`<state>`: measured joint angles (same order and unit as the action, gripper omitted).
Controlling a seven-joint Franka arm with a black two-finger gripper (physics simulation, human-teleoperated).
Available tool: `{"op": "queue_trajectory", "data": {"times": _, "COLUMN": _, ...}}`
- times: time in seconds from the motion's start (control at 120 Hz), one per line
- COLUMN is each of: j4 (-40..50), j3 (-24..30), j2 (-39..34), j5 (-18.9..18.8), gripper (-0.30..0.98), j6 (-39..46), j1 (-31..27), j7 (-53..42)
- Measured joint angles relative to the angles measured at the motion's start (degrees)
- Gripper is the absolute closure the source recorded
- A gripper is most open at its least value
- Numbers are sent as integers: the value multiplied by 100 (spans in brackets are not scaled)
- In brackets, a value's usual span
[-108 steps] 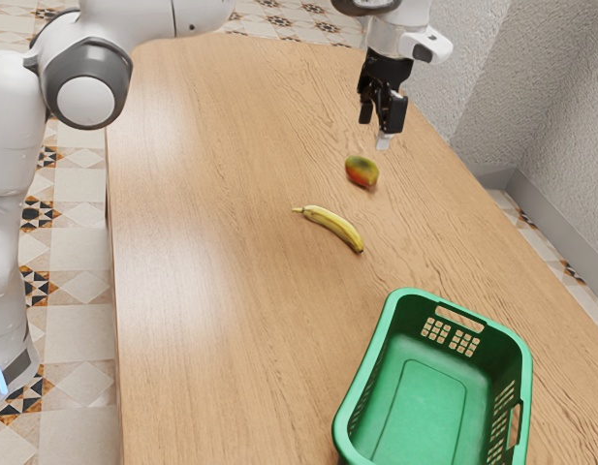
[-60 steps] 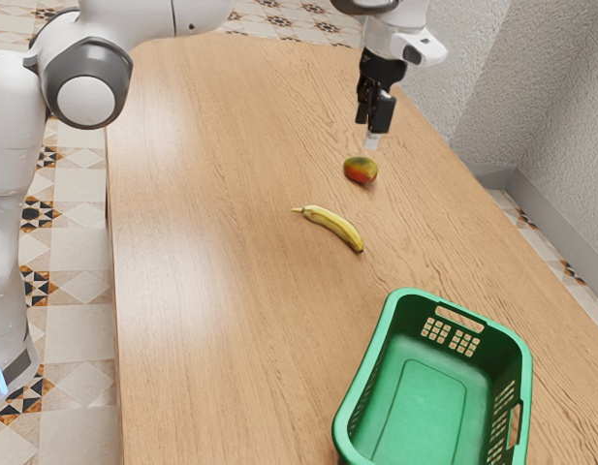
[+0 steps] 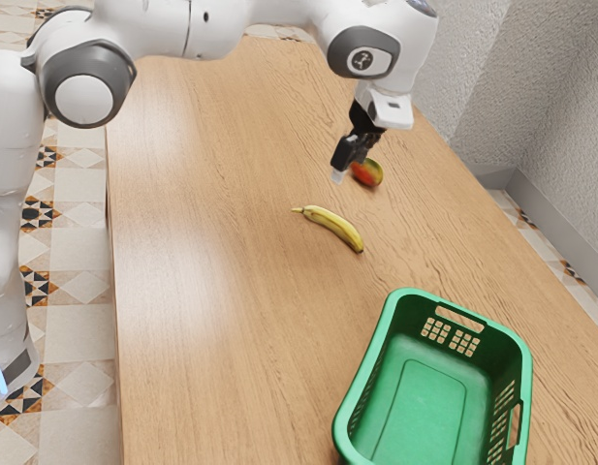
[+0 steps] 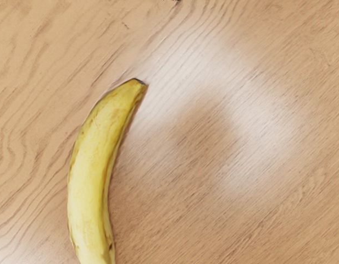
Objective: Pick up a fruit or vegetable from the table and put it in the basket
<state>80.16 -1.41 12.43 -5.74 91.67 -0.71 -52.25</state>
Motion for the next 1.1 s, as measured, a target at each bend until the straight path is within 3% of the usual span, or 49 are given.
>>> {"op": "queue_trajectory", "data": {"times": 0.417, "j4": 217, "j3": -24, "j2": 13, "j5": 42, "gripper": 0, "j6": 562, "j1": -138, "j7": -1664}}
{"op": "queue_trajectory", "data": {"times": 1.1, "j4": 299, "j3": -35, "j2": 7, "j5": 131, "gripper": 0, "j6": 608, "j1": -197, "j7": -2308}}
